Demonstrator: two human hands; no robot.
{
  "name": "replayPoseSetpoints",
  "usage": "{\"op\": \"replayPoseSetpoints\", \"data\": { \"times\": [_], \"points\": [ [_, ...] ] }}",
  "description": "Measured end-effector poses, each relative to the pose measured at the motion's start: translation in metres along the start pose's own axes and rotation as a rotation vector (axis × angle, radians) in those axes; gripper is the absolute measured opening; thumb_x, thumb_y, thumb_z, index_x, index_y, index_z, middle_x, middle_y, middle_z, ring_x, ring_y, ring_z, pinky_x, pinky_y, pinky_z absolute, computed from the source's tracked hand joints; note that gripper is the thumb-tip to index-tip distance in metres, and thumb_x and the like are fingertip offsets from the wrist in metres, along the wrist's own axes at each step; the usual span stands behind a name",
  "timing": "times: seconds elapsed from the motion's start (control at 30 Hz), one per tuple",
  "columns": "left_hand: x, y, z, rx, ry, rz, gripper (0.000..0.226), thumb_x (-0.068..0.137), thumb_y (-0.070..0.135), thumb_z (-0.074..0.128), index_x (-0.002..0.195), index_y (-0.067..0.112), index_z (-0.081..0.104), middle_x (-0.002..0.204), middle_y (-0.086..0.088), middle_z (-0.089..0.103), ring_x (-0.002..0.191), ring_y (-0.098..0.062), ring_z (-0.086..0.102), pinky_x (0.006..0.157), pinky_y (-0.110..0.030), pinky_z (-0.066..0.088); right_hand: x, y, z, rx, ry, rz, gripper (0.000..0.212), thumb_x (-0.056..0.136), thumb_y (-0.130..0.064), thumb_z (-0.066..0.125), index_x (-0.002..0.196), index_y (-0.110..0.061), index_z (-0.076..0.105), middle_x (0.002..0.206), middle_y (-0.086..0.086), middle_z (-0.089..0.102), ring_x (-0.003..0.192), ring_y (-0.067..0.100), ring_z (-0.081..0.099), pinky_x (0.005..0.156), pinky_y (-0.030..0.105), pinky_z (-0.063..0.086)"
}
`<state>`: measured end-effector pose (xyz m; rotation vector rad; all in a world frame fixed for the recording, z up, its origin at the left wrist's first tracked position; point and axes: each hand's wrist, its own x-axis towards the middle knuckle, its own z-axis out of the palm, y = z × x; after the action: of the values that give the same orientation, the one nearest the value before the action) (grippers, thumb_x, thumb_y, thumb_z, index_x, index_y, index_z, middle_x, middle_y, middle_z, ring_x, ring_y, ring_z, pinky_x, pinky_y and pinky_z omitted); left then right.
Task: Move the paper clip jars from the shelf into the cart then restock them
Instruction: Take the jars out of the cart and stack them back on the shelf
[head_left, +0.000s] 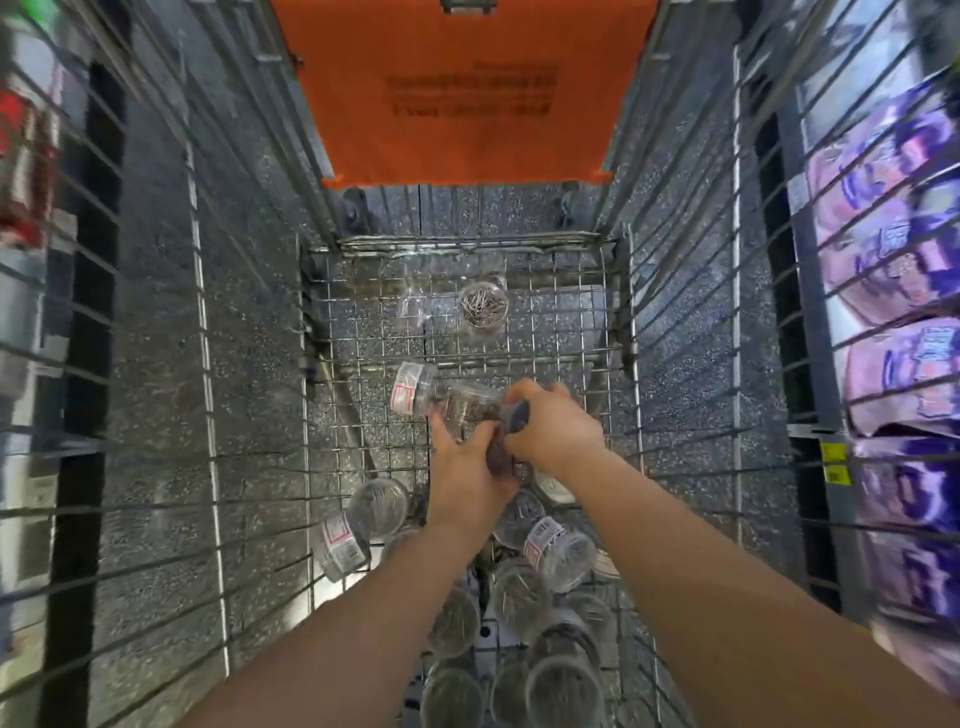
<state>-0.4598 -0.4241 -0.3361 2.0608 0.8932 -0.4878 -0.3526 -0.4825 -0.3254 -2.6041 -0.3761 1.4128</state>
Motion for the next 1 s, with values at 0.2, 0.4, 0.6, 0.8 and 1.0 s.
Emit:
{"op": "replayPoseSetpoints", "data": {
  "times": [0.2, 0.4, 0.6, 0.8, 1.0],
  "points": [
    [-0.024, 0.003, -0.037, 0.003, 0.001, -0.064, 0.052, 0.071, 0.028, 0.071, 0.119, 0.027, 0.05, 0.112, -0.011, 0.053, 0.096, -0.026, 0.054, 0.082, -0.036, 0.05, -0.041, -0.009, -0.02, 0.105, 0.167, -0.057, 0.042, 0.08, -0.032, 0.064, 0.117, -0.038, 0.043, 0.108, -0.002, 0.045, 0.08, 0.017, 0.056, 0.084, 0.043, 0.052],
    [-0.062, 0.042, -0.097, -0.092, 0.093, 0.013, 0.034, 0.079, 0.035, 0.061, 0.109, 0.03, 0.048, 0.09, -0.002, 0.06, 0.079, -0.02, 0.059, 0.069, -0.03, 0.049, -0.119, -0.03, -0.062, 0.247, 0.265, -0.137, 0.047, 0.085, -0.037, 0.058, 0.128, -0.029, 0.043, 0.111, -0.001, 0.056, 0.089, 0.015, 0.054, 0.081, 0.031, 0.048],
    [-0.115, 0.09, -0.167, -0.136, 0.22, 0.18, 0.043, 0.08, 0.016, 0.065, 0.118, 0.024, 0.047, 0.101, -0.001, 0.049, 0.075, -0.01, 0.046, 0.06, -0.012, 0.033, -0.211, -0.057, -0.105, 0.287, 0.404, -0.247, 0.049, 0.082, -0.034, 0.063, 0.121, -0.018, 0.038, 0.091, -0.006, 0.054, 0.072, 0.013, 0.049, 0.05, 0.022, 0.035],
    [-0.191, 0.126, -0.223, -0.217, 0.348, 0.304, 0.044, 0.081, 0.019, 0.062, 0.122, 0.024, 0.045, 0.103, -0.006, 0.048, 0.078, -0.013, 0.044, 0.055, -0.013, 0.031, -0.298, -0.078, -0.134, 0.312, 0.515, -0.489, 0.048, 0.073, -0.038, 0.067, 0.115, -0.03, 0.043, 0.111, -0.003, 0.053, 0.09, 0.02, 0.057, 0.07, 0.029, 0.044],
    [-0.298, 0.147, -0.271, -0.352, 0.56, 0.376, 0.045, 0.083, 0.037, 0.064, 0.116, 0.034, 0.035, 0.093, 0.016, 0.057, 0.077, 0.001, 0.056, 0.055, -0.006, 0.04, -0.389, -0.088, -0.159, 0.342, 0.575, -0.809, 0.048, 0.08, -0.036, 0.066, 0.123, -0.04, 0.044, 0.118, -0.005, 0.046, 0.1, 0.01, 0.046, 0.071, 0.02, 0.036]
  ]
}}
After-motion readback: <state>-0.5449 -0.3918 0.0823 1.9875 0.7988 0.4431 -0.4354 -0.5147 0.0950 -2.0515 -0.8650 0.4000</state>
